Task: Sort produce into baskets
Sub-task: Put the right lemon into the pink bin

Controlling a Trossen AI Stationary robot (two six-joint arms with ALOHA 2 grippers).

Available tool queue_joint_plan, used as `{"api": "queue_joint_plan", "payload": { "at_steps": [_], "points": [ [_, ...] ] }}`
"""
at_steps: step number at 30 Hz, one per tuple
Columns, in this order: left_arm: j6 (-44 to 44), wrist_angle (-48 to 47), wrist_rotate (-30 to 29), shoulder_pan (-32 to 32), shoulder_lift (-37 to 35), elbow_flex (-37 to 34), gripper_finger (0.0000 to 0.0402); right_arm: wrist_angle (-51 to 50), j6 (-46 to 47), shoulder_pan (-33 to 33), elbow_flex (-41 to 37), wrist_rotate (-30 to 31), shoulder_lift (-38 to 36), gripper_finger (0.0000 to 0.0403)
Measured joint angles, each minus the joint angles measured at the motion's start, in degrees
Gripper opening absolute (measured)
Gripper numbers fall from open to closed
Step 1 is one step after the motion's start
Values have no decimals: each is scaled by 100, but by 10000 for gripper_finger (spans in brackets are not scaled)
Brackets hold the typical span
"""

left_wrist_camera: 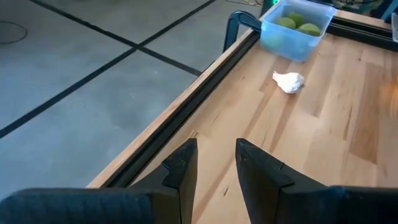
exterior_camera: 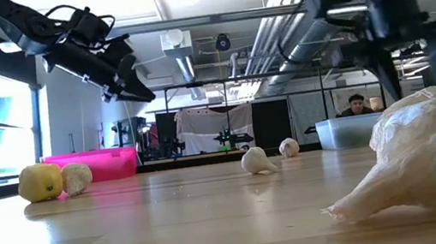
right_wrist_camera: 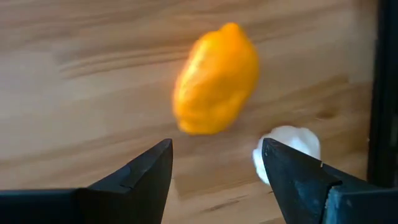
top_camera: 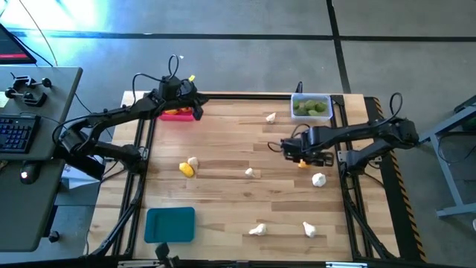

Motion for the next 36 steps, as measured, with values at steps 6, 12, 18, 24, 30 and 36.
{"api": "queue_joint_plan", "payload": {
  "at_steps": [6, 12, 18, 24, 30, 36],
  "points": [
    [-42, 4, -11, 0, 0, 0, 95, 532, 852, 86, -596, 136, 2, 236],
    [-45, 1, -13, 0, 0, 0, 95, 1343, 1157, 87, -1058, 314, 4, 236],
    [-75, 1, -13, 2, 0, 0, 95, 950, 1350, 77, -1150, 629, 4, 236],
    [-134, -1, -11, 2, 0, 0, 95, 504, 1223, -32, -1148, 552, 0, 236],
    [-182, -3, -12, 2, 0, 0, 95, 302, 1362, -77, -1141, 593, -87, 236],
    [-184, -3, -11, 2, 0, 0, 95, 20, 1643, -83, -1144, 1016, -83, 236]
  ]
}}
